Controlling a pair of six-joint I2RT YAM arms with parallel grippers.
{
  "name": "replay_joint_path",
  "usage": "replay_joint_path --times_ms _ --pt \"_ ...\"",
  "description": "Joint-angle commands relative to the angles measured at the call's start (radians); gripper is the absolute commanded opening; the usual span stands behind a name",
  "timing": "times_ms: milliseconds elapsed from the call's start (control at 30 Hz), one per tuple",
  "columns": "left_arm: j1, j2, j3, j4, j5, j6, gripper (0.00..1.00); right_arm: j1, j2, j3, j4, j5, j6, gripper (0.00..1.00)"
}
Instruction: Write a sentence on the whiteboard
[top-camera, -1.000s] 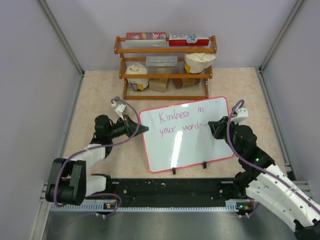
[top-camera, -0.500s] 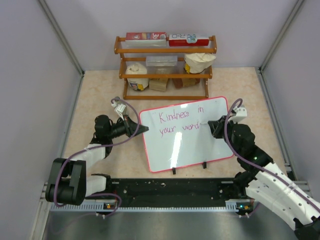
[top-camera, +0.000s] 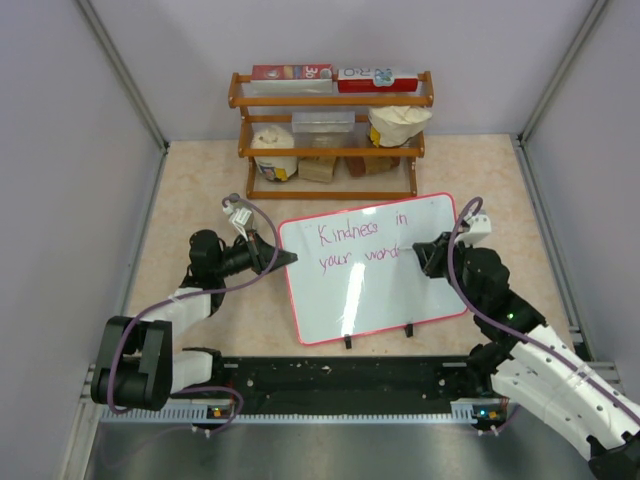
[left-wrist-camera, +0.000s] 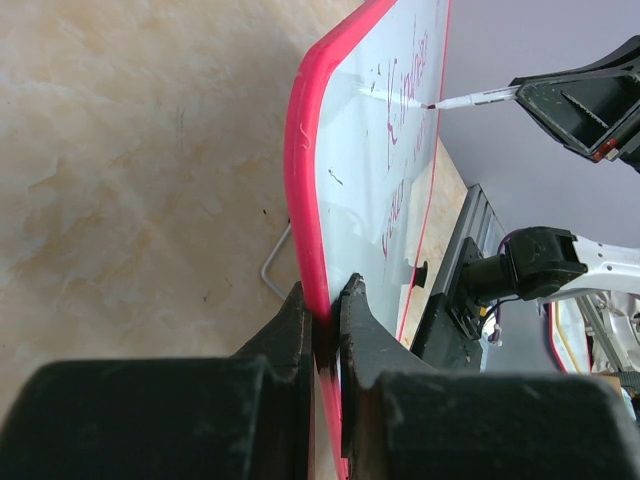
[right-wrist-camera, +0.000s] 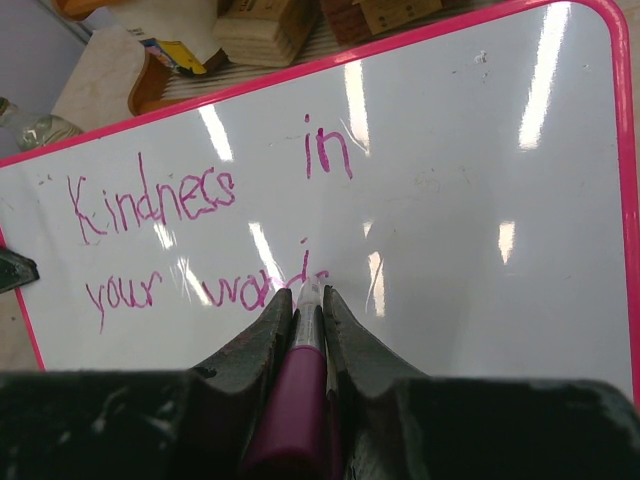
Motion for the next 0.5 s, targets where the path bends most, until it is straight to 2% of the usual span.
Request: replay_joint_path --times_ms 0,467 --pt "-0.008 0.017 -0.019 -0.019 -0.142 0.202 0.0 -0.011 -0.002 -0.013 -0.001 -0.004 0.001 0.0" --pt "-0.01 0.017 -0.019 -0.021 -0.142 0.202 0.0 -0.011 -0.056 -0.047 -0.063 0.033 0.01 0.0"
